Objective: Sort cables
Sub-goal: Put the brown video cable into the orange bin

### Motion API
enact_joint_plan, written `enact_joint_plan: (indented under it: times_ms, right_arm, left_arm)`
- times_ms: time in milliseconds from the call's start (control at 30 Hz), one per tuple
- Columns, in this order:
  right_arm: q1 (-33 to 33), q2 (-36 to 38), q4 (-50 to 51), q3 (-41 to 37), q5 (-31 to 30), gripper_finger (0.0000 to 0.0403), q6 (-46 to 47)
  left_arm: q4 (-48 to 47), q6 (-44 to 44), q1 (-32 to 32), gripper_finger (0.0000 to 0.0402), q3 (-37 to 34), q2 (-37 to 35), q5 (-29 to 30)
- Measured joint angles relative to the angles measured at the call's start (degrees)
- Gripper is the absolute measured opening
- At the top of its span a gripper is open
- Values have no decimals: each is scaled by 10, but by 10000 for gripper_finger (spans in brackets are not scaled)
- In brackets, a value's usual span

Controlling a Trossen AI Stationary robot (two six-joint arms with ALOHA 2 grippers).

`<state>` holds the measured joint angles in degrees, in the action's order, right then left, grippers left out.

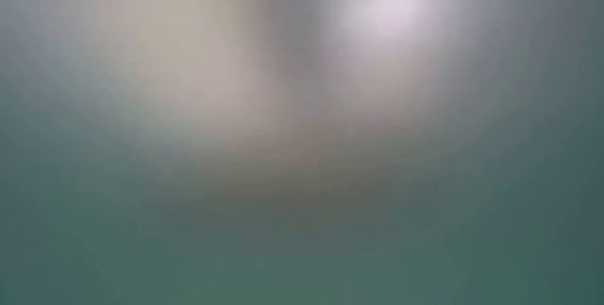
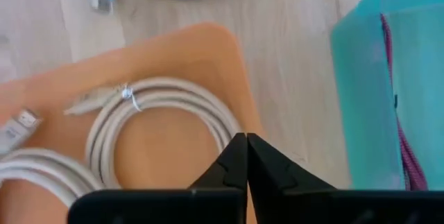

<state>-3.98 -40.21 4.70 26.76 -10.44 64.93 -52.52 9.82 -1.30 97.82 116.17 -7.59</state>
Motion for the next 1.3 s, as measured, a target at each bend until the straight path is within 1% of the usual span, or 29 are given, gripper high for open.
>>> enact_joint_plan:
  times_ms: [300,567,800,900,1033,1300]
  right_arm:
    - [20,-11,-3,0,-2,29,4]
    - [30,-26,-3,0,-2,29,4]
    - [30,-38,-2,0,-2,29,10]
    - [30,-38,-2,0,-1,29,15]
    - [30,-38,-2,0,-1,29,15]
    - [30,-38,-2,0,0,29,15]
  left_arm:
    - [-4,3,12,1,0,24,-33]
    - [-4,6,34,1,0,27,-44]
    - [-18,-1,39,1,0,27,-58]
    - [-27,0,39,1,-8,27,-47]
    - [-70,9,39,0,-9,27,-42]
    - [-104,11,38,0,-9,27,-12]
